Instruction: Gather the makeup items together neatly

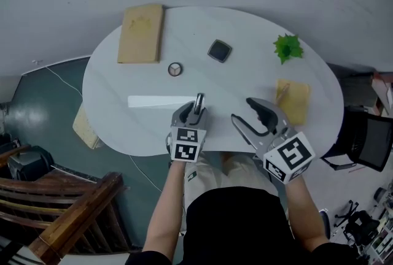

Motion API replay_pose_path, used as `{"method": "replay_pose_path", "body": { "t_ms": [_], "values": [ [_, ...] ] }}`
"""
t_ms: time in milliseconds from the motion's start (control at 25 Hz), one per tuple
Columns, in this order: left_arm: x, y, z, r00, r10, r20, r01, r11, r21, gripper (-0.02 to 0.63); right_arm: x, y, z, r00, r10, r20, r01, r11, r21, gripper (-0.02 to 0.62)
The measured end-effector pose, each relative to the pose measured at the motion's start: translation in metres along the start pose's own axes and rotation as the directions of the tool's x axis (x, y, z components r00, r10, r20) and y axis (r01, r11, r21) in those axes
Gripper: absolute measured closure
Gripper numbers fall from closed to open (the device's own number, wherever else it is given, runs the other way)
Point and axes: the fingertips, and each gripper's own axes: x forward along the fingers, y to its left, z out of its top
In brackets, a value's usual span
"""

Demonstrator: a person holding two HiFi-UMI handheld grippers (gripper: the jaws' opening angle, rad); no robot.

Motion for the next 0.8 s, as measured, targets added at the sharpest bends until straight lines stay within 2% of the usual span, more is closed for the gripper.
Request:
{"method": "replay_pose_path", "body": {
  "t_ms": [360, 800],
  "values": [
    [0.011, 0.007, -0.005, 0.999, 0.03, -0.026, -0.03, 1.0, -0.001, 0.479, 0.004, -0.002, -0.005, 1.0, 0.002, -0.015, -0.002, 1.0, 0.016, 0.376],
    [0.014, 0.006, -0.007, 0.999, 0.025, -0.04, -0.024, 1.0, 0.005, 0.518, 0.004, -0.003, -0.009, 1.0, -0.005, -0.02, 0.005, 1.0, 0.029, 0.376]
  ]
}}
